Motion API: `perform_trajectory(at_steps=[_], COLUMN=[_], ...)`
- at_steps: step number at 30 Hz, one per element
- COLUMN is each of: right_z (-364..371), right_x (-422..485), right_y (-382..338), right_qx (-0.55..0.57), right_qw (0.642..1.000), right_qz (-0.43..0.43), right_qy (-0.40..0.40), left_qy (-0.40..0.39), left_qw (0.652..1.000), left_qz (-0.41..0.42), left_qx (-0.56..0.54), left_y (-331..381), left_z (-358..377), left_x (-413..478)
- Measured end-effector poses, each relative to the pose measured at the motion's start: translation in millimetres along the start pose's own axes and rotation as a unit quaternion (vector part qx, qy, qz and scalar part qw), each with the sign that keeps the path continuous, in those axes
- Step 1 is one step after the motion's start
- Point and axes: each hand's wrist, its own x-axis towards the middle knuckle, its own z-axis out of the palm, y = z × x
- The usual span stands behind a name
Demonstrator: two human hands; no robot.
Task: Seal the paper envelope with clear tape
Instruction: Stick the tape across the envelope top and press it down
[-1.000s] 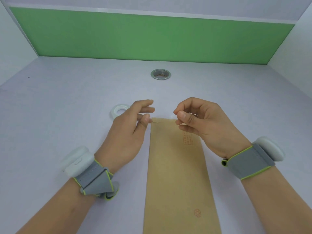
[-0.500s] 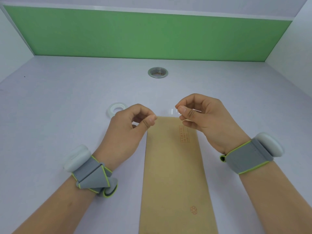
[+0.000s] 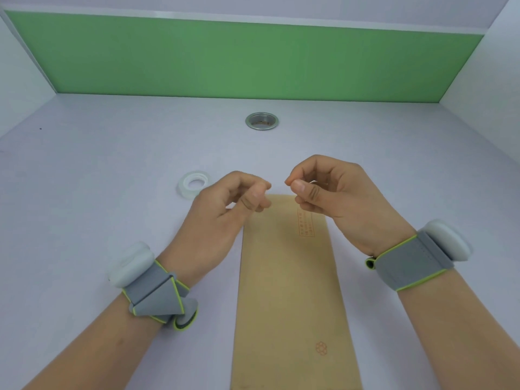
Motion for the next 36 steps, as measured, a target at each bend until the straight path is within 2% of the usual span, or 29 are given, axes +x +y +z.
perform_trajectory(at_steps=[7, 10, 14, 16, 19, 24, 31, 36], right_z=[-1, -2, -9, -16, -17, -6, -5, -4], right_x=[2, 4, 7, 8, 8, 6, 3, 4], right_y=[4, 9, 21, 23, 21, 8, -1, 3], right_qx=[-0.008, -0.008, -0.131, -0.131, -0.031, -0.029, -0.03, -0.029], right_qw=[0.999, 0.994, 0.97, 0.964, 0.977, 0.99, 0.995, 0.994], right_qz=[0.017, 0.035, 0.049, 0.054, 0.046, -0.022, -0.064, -0.036], right_qy=[0.043, 0.1, 0.199, 0.225, 0.204, 0.137, 0.076, 0.095], left_qy=[0.066, 0.077, 0.088, 0.115, 0.127, 0.063, -0.023, 0.048], left_qw=[0.998, 0.997, 0.993, 0.989, 0.987, 0.988, 1.0, 0.999], left_qz=[-0.006, -0.015, -0.023, -0.027, -0.004, 0.035, 0.019, 0.015], left_qx=[-0.001, 0.028, 0.077, 0.085, 0.095, 0.137, 0.009, -0.011], left_y=[-4, -5, -6, -7, -8, -7, -3, -4], left_z=[1, 4, 11, 10, 10, 12, 8, 7], left_x=[5, 10, 21, 26, 26, 19, 16, 20])
